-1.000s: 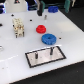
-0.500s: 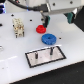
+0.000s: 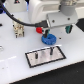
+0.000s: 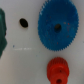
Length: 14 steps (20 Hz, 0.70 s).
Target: Insert the blue gear onto the right peg, followed by the red gear
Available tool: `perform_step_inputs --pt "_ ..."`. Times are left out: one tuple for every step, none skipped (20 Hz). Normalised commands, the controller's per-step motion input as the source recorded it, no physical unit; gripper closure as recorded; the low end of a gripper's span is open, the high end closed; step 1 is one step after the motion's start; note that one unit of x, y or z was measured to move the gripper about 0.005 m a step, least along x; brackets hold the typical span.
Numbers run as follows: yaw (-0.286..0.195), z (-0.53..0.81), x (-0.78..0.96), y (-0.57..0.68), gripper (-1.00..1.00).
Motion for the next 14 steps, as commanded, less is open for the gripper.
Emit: perform_step_inputs --pt "0.000 -0.41 -0.30 -0.12 -1.00" --pt "0.000 -0.39 -0.29 -0.16 -1.00" --pt "0.000 -0.40 -0.30 -0.17 -1.00" --pt "0.000 -0.39 -0.29 -0.16 -1.00" --pt "0.000 -0.37 -0.29 -0.15 -1.00" --pt "0.000 -0.35 -0.29 -0.17 -1.00" --pt "0.000 -0.32 -0.28 -0.19 -1.00" --pt "0.000 -0.31 -0.28 -0.19 -1.00" --pt "0.000 -0.27 -0.27 -0.18 -1.00" --pt "0.000 -0.35 -0.30 -0.06 -1.00" --pt "0.000 -0.28 -0.32 -0.10 -1.00" --pt "0.000 -0.22 -0.33 -0.11 -1.00" --pt "0.000 -0.21 -0.34 -0.12 -1.00" --pt "0.000 -0.18 -0.34 -0.10 1.00"
